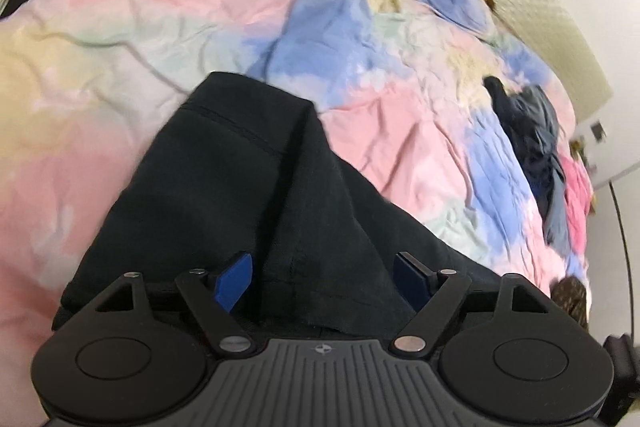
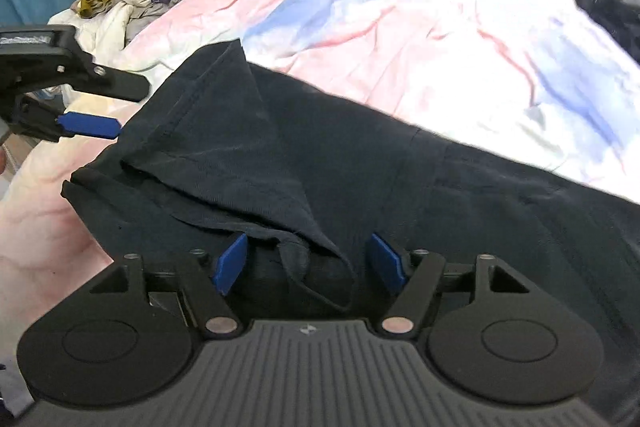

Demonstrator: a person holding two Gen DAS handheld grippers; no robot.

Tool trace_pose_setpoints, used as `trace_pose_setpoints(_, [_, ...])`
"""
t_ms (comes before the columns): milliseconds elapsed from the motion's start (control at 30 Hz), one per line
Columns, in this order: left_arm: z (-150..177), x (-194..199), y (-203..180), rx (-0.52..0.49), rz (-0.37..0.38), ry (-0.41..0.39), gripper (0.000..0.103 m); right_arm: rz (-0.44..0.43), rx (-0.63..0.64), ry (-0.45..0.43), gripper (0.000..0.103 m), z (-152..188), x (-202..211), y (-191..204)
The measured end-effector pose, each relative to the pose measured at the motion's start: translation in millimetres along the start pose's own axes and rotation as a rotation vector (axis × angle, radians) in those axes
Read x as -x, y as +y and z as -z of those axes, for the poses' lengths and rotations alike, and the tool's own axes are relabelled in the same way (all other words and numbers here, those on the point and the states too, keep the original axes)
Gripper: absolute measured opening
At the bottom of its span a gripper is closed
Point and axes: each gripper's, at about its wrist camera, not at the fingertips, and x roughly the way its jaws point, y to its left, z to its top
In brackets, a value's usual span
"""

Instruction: Fold clothes

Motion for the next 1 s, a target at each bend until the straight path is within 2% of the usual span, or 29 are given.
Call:
trace_pose_setpoints(67, [-0.3, -5.2, 5.8, 0.022, -0.017, 0.018, 0.08, 0.017, 0.004, 0.021, 0.048, 2.6, -5.9, -0.1])
trace_pose_setpoints(133, [-0.1, -12.3, 9.8, 0.043, -0.01, 0.035, 0.08, 0.038, 0.018, 0.025, 0.031, 7.7, -7.1, 0.9])
trace_pose_setpoints(200, [-0.9, -22.1, 12.2, 0.052, 0.005, 0.054, 0.079, 0.026, -0.018, 0.016, 0.021, 12.3, -4.5, -1.4])
trace_pose_setpoints(233, [-1.7, -28.4, 12.7, 0.053, 0.018, 0.066, 0.074, 0.005, -0.069, 0.008, 0.018, 13.7, -1.6, -5.1])
trace_pose_setpoints(267, [-2.5, -33.2, 13.2, 0.056, 0.039, 0.069, 0.059, -0.005, -0.108, -0.001, 0.017, 15.4, 1.2, -7.6])
trace_pose_setpoints(300, [-3.4, -37.2, 13.9, 0.06, 0.062, 0.068, 0.052, -0.005, -0.137, -0.006, 0.015, 17.5, 3.7, -9.5])
trace_pose_setpoints(400, [-11.3, -47.2, 9.6, 0.05, 0.072, 0.085, 0.016, -0.003, -0.207, -0.023, 0.015, 22.4, 11.5, -14.3])
trace_pose_setpoints(467, [-19.1, -52.3, 3.7, 0.037, 0.096, 0.098, 0.007, -0.006, -0.252, -0.037, 0.015, 24.7, 15.3, -16.0])
trace_pose_setpoints(600, [-44.8, -52.7, -28.2, -0.031, 0.163, 0.082, 0.006, -0.011, -0.323, -0.059, 0.015, 27.4, 19.8, -22.5])
trace_pose_setpoints(733, [-73.2, -69.8, -80.1, -0.139, 0.21, 0.098, 0.006, -0.034, -0.46, -0.075, 0.015, 33.3, 21.4, -38.0])
trace_pose_setpoints(833, [-80.2, -94.8, -117.7, -0.254, 0.192, 0.12, 0.007, -0.039, -0.546, -0.064, 0.015, 41.3, 22.2, -48.5])
trace_pose_setpoints(933, [-67.5, -118.3, -147.3, -0.437, 0.104, 0.136, 0.009, -0.02, -0.551, -0.054, 0.015, 45.8, 27.1, -50.1])
trace_pose_setpoints(1000, [-60.9, -126.6, -153.8, -0.484, 0.091, 0.156, 0.02, -0.014, -0.538, -0.057, 0.015, 46.9, 34.3, -49.0])
